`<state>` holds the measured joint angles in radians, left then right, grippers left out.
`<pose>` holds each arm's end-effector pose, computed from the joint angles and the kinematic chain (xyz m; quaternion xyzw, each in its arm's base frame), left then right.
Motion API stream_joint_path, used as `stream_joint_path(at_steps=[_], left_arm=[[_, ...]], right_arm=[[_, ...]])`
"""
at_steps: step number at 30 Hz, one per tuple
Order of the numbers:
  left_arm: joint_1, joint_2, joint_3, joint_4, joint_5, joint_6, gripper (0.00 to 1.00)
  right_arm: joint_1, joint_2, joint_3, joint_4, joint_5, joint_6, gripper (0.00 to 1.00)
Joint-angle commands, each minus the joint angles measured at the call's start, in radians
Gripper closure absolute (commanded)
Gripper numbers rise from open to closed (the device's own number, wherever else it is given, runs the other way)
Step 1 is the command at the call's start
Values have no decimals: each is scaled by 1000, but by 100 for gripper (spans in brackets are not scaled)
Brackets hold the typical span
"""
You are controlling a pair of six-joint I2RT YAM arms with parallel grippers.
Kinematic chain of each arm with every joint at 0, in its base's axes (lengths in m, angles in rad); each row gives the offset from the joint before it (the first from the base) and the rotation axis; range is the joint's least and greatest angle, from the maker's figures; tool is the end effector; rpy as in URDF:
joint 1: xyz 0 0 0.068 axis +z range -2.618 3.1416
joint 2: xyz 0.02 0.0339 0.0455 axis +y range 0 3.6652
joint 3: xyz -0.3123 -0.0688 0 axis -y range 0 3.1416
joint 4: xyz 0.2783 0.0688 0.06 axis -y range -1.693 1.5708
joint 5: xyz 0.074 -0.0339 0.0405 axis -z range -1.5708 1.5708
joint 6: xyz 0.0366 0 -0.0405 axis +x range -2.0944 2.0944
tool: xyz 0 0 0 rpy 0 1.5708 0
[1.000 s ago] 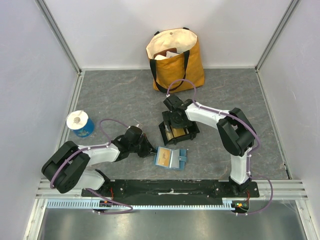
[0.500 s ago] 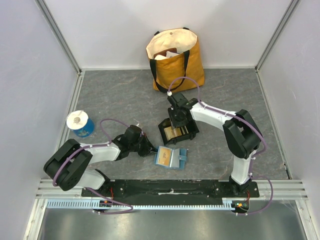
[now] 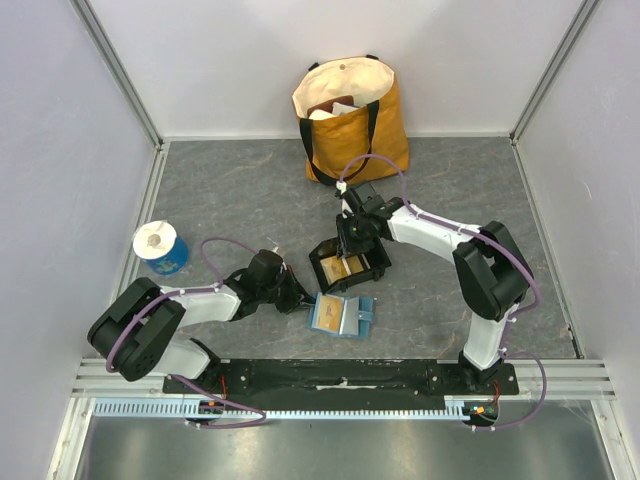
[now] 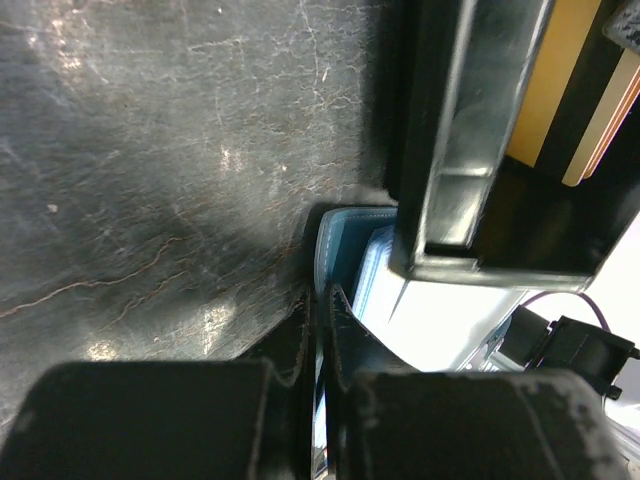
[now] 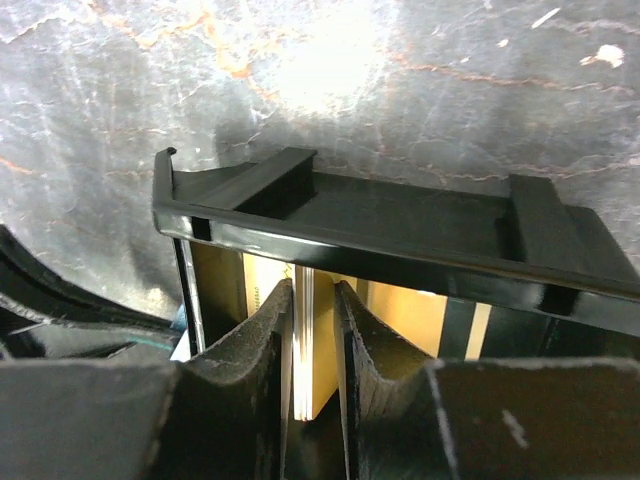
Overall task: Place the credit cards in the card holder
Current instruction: Pick up the credit card from the storage box.
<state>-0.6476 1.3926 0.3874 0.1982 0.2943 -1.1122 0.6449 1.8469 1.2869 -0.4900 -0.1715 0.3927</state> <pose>0.1849 -0.1532 0.1393 -0.1581 0.9059 -0.3708 0.1301 0.3379 0.2620 0.2215 -0.1430 0.9523 0.1991 0.1817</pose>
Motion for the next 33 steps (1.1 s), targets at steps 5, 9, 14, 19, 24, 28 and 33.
stream_joint_path(at_steps=[5,9,14,19,24,28,33], left_arm=[[8,-1,4,44,20,32,98],[8,-3,2,46,20,31,98],[8,-10,4,43,14,34,98],[8,-12,11,30,5,40,98],[8,-20,11,23,2,43,98],[9,-24,8,21,-3,43,98],[11,-23,10,20,-4,46,98]], right_arm=[[6,-44,-32,56,-93,69,100],[4,-81,-46,47,16,71,100],[6,-136,-29,51,84,80,100],[13,-150,-18,48,86,83,100],[61,-114,-3,60,75,104,100],[117,-74,32,65,105,123,100],[167,-32,68,62,147,159,100]])
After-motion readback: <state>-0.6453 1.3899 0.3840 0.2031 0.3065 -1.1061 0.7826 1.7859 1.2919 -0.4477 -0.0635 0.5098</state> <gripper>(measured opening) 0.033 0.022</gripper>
